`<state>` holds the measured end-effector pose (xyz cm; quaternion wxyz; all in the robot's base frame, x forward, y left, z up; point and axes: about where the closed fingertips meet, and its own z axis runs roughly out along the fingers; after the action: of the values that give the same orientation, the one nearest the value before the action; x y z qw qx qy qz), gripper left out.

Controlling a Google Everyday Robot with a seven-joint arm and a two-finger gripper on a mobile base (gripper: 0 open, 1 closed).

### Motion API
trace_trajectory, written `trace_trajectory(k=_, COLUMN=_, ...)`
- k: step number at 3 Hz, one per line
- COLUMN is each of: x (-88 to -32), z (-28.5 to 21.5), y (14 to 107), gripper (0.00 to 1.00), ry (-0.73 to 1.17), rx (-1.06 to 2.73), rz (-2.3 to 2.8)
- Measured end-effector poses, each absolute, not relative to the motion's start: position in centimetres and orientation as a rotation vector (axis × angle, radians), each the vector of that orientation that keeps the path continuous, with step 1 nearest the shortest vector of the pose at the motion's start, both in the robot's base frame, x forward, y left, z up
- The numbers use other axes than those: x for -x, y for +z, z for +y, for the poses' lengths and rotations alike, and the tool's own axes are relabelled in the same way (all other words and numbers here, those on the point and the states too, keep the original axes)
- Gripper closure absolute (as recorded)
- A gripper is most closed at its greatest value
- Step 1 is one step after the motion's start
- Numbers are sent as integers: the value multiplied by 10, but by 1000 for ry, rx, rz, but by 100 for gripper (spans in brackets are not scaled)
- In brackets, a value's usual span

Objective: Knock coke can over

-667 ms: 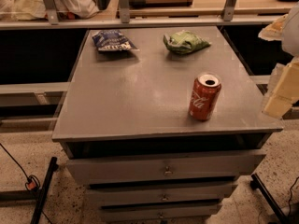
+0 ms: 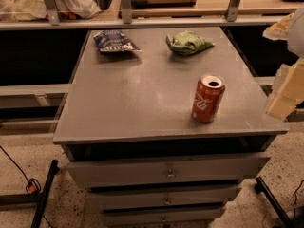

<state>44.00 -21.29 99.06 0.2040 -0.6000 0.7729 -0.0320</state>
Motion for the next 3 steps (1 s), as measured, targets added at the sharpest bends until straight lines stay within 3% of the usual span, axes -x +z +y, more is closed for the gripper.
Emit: trace_trajectory(k=3, x=-493, z=-237, y=961, gripper=0, ry=156, rx=1427, rz=1871)
